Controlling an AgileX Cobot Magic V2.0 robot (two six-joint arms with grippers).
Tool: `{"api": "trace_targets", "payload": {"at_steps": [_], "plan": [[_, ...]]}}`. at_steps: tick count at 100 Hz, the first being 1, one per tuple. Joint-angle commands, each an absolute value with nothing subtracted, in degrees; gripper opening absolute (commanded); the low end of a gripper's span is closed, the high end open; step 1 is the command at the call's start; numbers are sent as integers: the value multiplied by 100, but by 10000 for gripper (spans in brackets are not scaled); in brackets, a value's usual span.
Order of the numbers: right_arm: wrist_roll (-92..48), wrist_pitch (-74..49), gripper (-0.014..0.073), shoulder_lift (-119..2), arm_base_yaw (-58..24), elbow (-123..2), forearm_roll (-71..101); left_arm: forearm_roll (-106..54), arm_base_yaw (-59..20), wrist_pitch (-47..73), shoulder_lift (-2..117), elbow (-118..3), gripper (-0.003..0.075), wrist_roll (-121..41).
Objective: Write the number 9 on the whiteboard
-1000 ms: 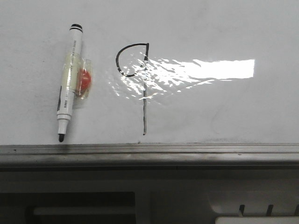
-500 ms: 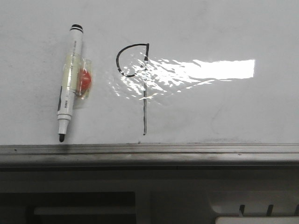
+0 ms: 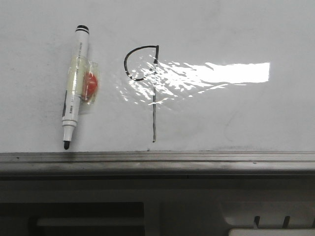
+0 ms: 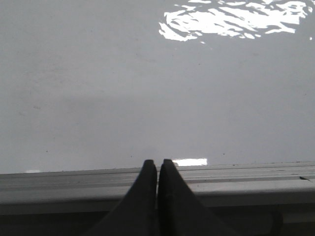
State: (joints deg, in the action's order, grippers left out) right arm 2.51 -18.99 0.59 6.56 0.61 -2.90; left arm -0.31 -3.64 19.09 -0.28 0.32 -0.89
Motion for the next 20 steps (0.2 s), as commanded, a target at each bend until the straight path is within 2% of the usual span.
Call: {"api": "trace_targets", "payload": {"at_steps": [1,20], "plan": [[211,-1747,-69,154,699,212,-239,-78,-359,1601,-181,266,-20,-65],[211,-1747,-69,154,699,212,-239,-78,-359,1601,-181,266,-20,-65]]}}
